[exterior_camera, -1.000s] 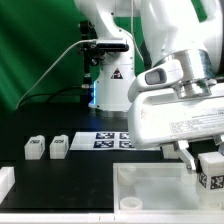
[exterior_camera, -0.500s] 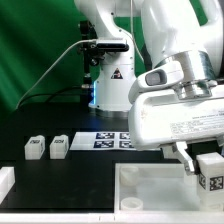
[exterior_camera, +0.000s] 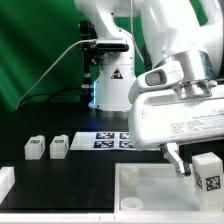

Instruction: Assemble one leg

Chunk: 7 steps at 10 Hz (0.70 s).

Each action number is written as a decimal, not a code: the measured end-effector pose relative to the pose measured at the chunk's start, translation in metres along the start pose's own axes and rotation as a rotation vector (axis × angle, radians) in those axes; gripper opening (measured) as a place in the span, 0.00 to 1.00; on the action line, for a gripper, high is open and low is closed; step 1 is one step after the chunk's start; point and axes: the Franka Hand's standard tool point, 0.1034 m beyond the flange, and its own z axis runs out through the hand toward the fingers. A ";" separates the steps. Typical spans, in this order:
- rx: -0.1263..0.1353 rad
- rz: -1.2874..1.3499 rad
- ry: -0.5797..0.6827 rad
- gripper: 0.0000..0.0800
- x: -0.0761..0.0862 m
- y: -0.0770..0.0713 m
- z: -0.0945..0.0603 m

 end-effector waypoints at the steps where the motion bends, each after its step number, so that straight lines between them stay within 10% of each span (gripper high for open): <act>1: -0.001 0.001 0.001 0.81 0.001 0.000 0.000; 7: 0.061 0.007 -0.164 0.81 -0.010 0.000 -0.006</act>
Offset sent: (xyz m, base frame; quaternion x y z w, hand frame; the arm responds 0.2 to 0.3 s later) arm 0.0000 0.0000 0.0000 0.0000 0.0000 0.0000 1.0000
